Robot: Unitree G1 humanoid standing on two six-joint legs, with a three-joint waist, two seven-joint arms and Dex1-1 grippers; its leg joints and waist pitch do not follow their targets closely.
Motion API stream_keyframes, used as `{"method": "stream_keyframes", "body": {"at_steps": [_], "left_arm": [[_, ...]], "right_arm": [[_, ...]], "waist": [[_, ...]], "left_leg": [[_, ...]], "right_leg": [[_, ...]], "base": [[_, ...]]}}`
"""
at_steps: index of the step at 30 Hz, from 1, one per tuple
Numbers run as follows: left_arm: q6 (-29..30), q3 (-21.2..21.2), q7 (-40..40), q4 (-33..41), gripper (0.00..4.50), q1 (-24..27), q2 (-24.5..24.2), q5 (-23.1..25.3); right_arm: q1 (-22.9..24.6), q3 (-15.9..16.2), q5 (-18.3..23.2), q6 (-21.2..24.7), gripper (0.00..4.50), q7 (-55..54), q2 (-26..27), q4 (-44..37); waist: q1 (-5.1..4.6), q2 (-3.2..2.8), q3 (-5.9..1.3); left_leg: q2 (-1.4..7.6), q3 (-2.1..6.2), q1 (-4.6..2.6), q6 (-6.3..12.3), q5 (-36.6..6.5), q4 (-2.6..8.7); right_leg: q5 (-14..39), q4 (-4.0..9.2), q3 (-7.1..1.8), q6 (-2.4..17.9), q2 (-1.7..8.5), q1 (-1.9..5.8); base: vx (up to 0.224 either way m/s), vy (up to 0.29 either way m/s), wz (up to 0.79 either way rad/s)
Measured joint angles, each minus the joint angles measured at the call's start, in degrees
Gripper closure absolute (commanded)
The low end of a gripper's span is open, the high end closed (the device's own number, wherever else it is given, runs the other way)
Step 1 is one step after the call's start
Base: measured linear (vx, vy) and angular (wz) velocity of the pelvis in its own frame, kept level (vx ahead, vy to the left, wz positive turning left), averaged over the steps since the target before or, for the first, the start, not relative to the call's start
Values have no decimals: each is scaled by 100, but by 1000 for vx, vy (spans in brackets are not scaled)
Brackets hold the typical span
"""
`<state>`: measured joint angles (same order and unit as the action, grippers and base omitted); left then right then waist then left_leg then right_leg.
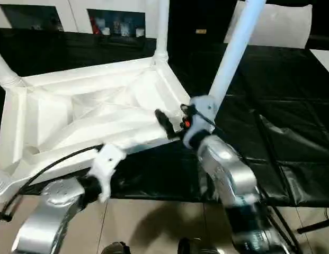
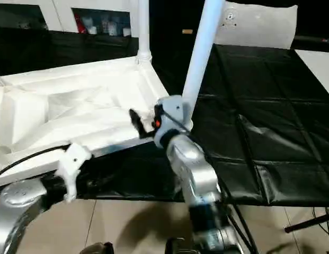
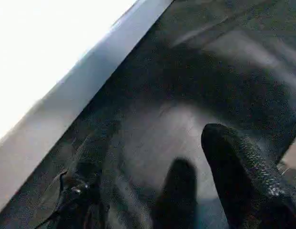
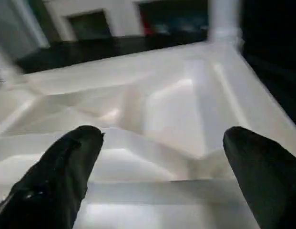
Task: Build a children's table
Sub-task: Rotate table base
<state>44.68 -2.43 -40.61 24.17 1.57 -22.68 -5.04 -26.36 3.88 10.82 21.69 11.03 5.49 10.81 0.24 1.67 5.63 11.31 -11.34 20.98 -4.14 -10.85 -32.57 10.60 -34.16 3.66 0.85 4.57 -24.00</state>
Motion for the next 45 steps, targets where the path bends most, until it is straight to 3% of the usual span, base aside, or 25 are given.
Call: {"method": "stream_keyframes", "body": {"at_steps": [6, 10, 15, 18, 21, 27, 30, 31, 33, 36, 40, 43, 45], "left_arm": [[445, -1, 471, 141, 136, -19, -146, 275], [309, -38, 553, 38, 136, -99, -94, 374], [90, -62, 893, -89, 136, -262, -57, 421], [-117, -79, 1064, -211, 136, -375, 49, 492], [-407, -77, 1255, -348, 136, -458, 248, 557], [-835, 62, 1727, -164, 129, -119, 778, 409], [-1824, 450, 2249, 299, 129, 1065, 1360, 355], [-2105, 533, 2341, 303, 129, 1450, 1368, 358], [-2507, 733, 2406, 315, 129, 1749, 1447, 340], [-3197, 947, 2459, 492, 129, 2248, 1695, 187], [-3982, 1014, 2546, 515, 92, 2878, 2011, 22], [-4273, 1168, 2780, 421, 70, 2816, 2121, 15], [-4361, 1502, 2935, 134, 59, 2428, 2123, -38]], "right_arm": [[-555, -488, -41, -349, 0, -747, -52, 1035], [-720, -859, -13, -593, 0, -1095, -345, 1450], [-761, -1175, -22, -892, 0, -1166, -926, 1903], [-771, -1340, -45, -1105, 0, -1044, -1263, 2085], [-749, -1380, -43, -1193, 0, -739, -1439, 2066], [-74, -919, 90, -1027, 0, 234, -1569, 1097], [1004, -376, 603, -600, 0, 1041, -1673, -379], [1272, -218, 784, -428, 0, 1292, -1740, -642], [1458, -42, 1006, -188, 0, 1575, -1884, -983], [1732, 255, 1239, -90, 0, 2090, -2211, -1700], [2154, 480, 1567, 313, 0, 2561, -2364, -2406], [2193, 566, 1600, 522, 0, 2674, -2451, -2575], [2189, 630, 1582, 571, 0, 2656, -2486, -2634]], "waist": [[51, 0, 0], [220, 0, 0], [317, -1, 1], [293, -2, 1], [187, -3, 0], [54, -13, -5], [10, -22, -10], [15, -24, -9], [25, -28, -6], [75, -33, -10], [125, -32, -11], [161, -27, -13], [172, -21, -17]], "left_leg": [[18, 0, -1, -13, 9, -8], [18, 0, 1, -12, 9, -37], [21, 1, 4, -11, 8, -94], [29, 2, 6, -12, 9, -113], [41, 2, 7, -18, 13, -119], [58, 7, 14, -19, 13, -112], [64, 11, 31, -15, -16, -102], [65, 16, 33, -17, -23, -105], [66, 18, 35, -18, -22, -110], [64, 20, 11, -16, -24, -105], [59, 21, 10, -14, -25, -107], [59, 26, 8, -15, -25, -107], [60, 36, 6, -16, -24, -106]], "right_leg": [[-4, -10, 4, 4, -16, 0], [-9, -27, 3, 8, -12, 4], [-10, -74, -2, 7, -5, 6], [-22, -83, -4, -6, -11, 4], [-34, -84, -4, -9, -23, 1], [-32, -81, -1, -10, -45, -5], [-3, -59, 0, -21, -54, 5], [6, -58, 1, -24, -58, 2], [-1, -54, 3, -19, -57, -14], [0, -11, 4, -54, -55, 28], [-12, 22, -6, -73, -59, 40], [-14, 21, -8, -76, -62, 41], [-16, 17, -10, -78, -73, 43]], "base": [[0, 0, 0], [0, 0, 0], [0, 0, 0], [0, 0, 0], [0, 0, 0], [0, 0, 0], [0, 0, 0], [0, 0, 0], [0, 0, 0], [0, 0, 0], [0, 0, 0], [0, 0, 0], [0, 0, 0]]}}
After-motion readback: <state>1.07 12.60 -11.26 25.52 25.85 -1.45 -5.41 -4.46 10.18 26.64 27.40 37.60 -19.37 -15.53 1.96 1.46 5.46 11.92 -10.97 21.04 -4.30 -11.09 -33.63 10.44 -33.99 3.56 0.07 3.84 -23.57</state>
